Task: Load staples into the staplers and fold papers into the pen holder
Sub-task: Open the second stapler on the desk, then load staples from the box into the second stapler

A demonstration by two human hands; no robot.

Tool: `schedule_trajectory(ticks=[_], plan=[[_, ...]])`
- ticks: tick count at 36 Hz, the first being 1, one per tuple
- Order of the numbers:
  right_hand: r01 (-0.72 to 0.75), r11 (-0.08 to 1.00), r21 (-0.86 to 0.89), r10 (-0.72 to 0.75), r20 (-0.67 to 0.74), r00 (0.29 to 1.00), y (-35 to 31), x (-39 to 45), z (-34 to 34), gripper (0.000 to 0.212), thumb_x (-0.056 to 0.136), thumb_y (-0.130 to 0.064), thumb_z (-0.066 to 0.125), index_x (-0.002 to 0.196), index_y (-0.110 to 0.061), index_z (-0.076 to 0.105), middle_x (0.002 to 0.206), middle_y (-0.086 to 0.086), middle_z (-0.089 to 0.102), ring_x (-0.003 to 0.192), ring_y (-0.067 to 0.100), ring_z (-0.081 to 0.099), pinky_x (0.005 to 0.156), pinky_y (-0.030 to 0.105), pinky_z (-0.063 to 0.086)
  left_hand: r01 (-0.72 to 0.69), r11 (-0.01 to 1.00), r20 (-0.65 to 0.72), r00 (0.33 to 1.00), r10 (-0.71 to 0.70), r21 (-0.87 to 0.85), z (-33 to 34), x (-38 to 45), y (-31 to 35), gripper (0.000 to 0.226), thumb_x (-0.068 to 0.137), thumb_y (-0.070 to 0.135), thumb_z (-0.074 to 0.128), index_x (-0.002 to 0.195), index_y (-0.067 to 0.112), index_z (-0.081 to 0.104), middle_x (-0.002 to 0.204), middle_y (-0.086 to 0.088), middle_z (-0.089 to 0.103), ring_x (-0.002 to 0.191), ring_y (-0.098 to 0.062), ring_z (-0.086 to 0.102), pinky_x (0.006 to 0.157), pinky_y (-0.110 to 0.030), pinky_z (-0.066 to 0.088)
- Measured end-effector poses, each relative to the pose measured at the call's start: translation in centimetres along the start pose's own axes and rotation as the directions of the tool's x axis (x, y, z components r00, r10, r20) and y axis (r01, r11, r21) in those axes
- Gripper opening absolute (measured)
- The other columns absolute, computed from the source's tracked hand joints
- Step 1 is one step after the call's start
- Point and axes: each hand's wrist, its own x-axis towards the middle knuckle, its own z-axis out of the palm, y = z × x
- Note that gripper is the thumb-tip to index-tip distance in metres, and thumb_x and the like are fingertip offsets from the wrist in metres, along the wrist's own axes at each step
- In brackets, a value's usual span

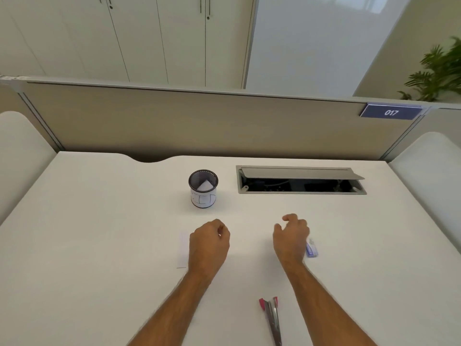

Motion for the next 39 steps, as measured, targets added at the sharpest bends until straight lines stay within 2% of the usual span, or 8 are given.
schedule_trajectory(ticks=[6, 13, 17, 23, 30, 33, 36, 39], plan=[[-0.215, 0.943, -0.253, 0.214, -0.034, 0.976, 6.8, 0.3, -2.7, 0.059, 0.083, -0.033, 0.077, 0.128, -0.006, 0.049, 0.124, 0.021, 0.050, 0.117, 0.040, 0.046, 0.093, 0.051, 0.044, -0.007, 0.999, 0.043, 0.999, 0.005, 0.039, 2.1, -2.7, 1.4, 0.020, 0.093, 0.020, 0.053, 0.075, 0.018, 0.061, 0.064, 0.004, 0.064, 0.066, -0.022, 0.062, 0.067, -0.037, 0.057], [-0.202, 0.914, -0.352, 0.232, 0.045, 0.972, 10.4, 0.2, -3.7, 0.041, 0.096, -0.038, 0.061, 0.117, -0.003, 0.056, 0.121, 0.019, 0.053, 0.116, 0.039, 0.048, 0.090, 0.047, 0.048, 0.019, 1.000, 0.082, 0.997, -0.017, -0.025, 3.8, -4.8, 2.9, 0.018, 0.092, 0.017, 0.055, 0.078, 0.017, 0.066, 0.070, 0.004, 0.069, 0.070, -0.020, 0.064, 0.070, -0.037, 0.056], [-0.089, 0.993, -0.081, 0.098, 0.119, 0.988, 9.8, -0.6, -5.1, 0.026, 0.095, -0.031, 0.064, 0.104, -0.007, 0.059, 0.104, 0.018, 0.062, 0.095, 0.037, 0.060, 0.077, 0.041, 0.052, 0.052, 0.983, 0.131, 0.991, -0.030, -0.173, 4.6, -5.7, 3.4, 0.015, 0.092, 0.018, 0.062, 0.079, 0.019, 0.069, 0.072, 0.006, 0.070, 0.073, -0.018, 0.066, 0.070, -0.031, 0.056], [-0.033, 0.981, 0.189, -0.033, 0.336, 0.941, 5.8, -3.9, -7.1, 0.017, 0.091, -0.029, 0.072, 0.095, -0.018, 0.059, 0.074, 0.002, 0.070, 0.063, 0.019, 0.062, 0.054, 0.029, 0.044, 0.108, 0.958, 0.139, 0.988, -0.073, -0.267, 5.6, -5.9, 3.0, 0.012, 0.090, 0.033, 0.068, 0.086, 0.022, 0.071, 0.076, 0.004, 0.072, 0.077, -0.019, 0.072, 0.077, -0.046, 0.062], [-0.009, 0.946, 0.323, -0.151, 0.468, 0.871, 3.3, -7.0, -7.9, 0.016, 0.085, -0.021, 0.077, 0.096, -0.022, 0.065, 0.073, 0.003, 0.071, 0.056, 0.008, 0.054, 0.053, 0.017, 0.040, 0.155, 0.949, 0.149, 0.982, -0.117, -0.276, 5.0, -7.3, 2.5, 0.030, 0.094, 0.033, 0.068, 0.123, 0.028, 0.068, 0.101, 0.004, 0.071, 0.087, -0.015, 0.073, 0.087, -0.038, 0.060], [-0.001, 0.935, 0.356, -0.195, 0.514, 0.836, 2.8, -8.0, -8.0, 0.019, 0.085, -0.020, 0.078, 0.099, -0.026, 0.067, 0.075, 0.000, 0.072, 0.059, 0.005, 0.057, 0.058, 0.020, 0.046, 0.169, 0.926, 0.178, 0.977, -0.113, -0.338, 4.3, -8.0, 2.0, 0.030, 0.095, 0.032, 0.068, 0.124, 0.033, 0.067, 0.102, 0.001, 0.072, 0.085, -0.014, 0.073, 0.080, -0.032, 0.062], [-0.015, 0.912, 0.410, -0.231, 0.543, 0.807, 2.7, -8.7, -8.0, 0.025, 0.084, -0.015, 0.079, 0.103, -0.027, 0.070, 0.078, -0.001, 0.074, 0.067, 0.006, 0.063, 0.069, 0.029, 0.055, 0.187, 0.913, 0.205, 0.972, -0.118, -0.362, 3.4, -8.8, 1.4, 0.022, 0.098, 0.017, 0.065, 0.118, 0.023, 0.069, 0.092, -0.003, 0.072, 0.072, -0.015, 0.073, 0.061, -0.014, 0.054], [-0.071, 0.874, 0.481, -0.242, 0.556, 0.795, 2.5, -9.5, -8.0, 0.031, 0.085, -0.007, 0.076, 0.110, -0.025, 0.072, 0.084, 0.002, 0.076, 0.072, 0.010, 0.066, 0.069, 0.024, 0.058, 0.206, 0.908, 0.212, 0.968, -0.134, -0.364, 2.6, -9.7, 0.6, 0.016, 0.094, 0.008, 0.068, 0.108, 0.017, 0.070, 0.081, -0.004, 0.070, 0.065, -0.014, 0.074, 0.060, -0.013, 0.052]])
